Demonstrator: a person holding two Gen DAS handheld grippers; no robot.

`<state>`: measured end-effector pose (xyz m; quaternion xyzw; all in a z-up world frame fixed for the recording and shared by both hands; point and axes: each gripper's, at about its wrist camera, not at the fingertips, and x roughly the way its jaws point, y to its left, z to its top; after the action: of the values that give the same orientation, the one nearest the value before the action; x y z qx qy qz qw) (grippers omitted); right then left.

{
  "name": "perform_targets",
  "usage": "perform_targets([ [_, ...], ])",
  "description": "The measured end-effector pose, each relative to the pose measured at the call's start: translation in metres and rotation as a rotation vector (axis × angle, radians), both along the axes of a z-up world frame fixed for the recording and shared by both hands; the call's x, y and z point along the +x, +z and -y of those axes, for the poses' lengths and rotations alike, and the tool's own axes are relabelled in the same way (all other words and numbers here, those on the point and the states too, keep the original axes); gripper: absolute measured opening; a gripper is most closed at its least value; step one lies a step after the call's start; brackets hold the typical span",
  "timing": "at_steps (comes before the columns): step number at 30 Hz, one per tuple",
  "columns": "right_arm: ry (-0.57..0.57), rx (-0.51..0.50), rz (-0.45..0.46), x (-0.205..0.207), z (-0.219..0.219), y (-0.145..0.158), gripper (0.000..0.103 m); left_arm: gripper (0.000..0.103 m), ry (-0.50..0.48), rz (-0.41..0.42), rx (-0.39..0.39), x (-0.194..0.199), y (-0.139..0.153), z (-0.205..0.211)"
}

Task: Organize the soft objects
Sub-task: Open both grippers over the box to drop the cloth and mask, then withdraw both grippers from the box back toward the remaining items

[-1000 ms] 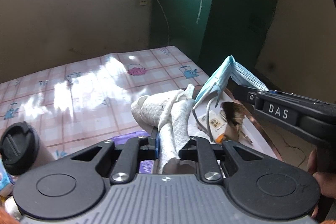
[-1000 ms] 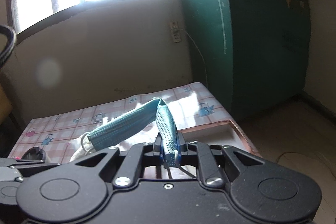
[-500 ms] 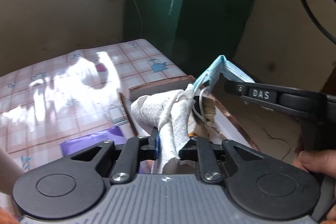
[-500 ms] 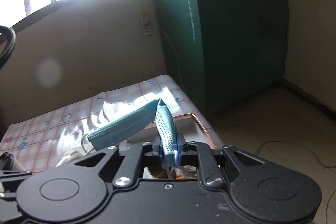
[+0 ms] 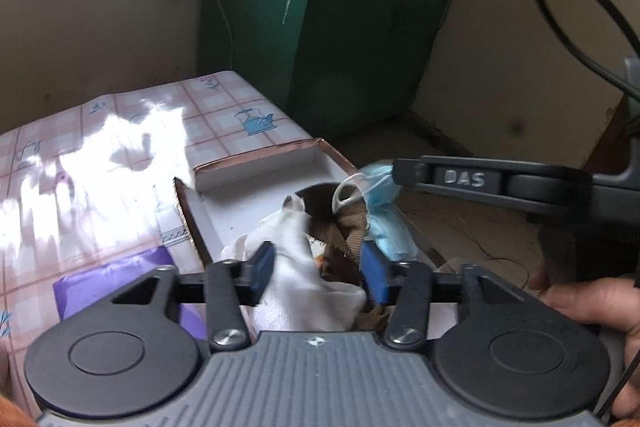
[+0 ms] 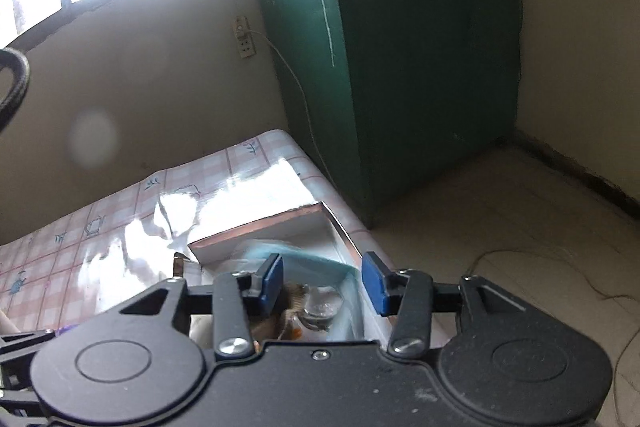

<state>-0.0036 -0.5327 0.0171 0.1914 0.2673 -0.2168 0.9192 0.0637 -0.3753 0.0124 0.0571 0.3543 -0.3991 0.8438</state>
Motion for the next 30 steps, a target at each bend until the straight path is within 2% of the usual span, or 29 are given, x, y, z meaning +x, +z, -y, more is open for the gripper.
perform_targets([
  [3,-0.002,-0.017,0.013,-0.008,-0.004,0.005,0.062,0.061,0.009,0.005,0.001,-0.002,0.004,-0.006],
  [11,0.042,-0.045,0.057,-0.027,-0.029,0.023,0.066,0.077,0.125,0.050,0.040,-0.014,0.024,-0.032],
  [15,0.059,-0.052,0.069,-0.037,-0.046,0.028,0.067,0.079,0.194,0.061,0.079,-0.018,0.026,-0.046],
  [20,0.107,-0.059,0.077,-0.043,-0.075,0.031,0.068,0.084,0.266,0.073,0.090,-0.023,0.033,-0.073],
  [30,0.228,-0.072,0.062,-0.032,-0.133,0.033,0.069,0.088,0.391,0.075,0.104,-0.030,0.038,-0.132],
])
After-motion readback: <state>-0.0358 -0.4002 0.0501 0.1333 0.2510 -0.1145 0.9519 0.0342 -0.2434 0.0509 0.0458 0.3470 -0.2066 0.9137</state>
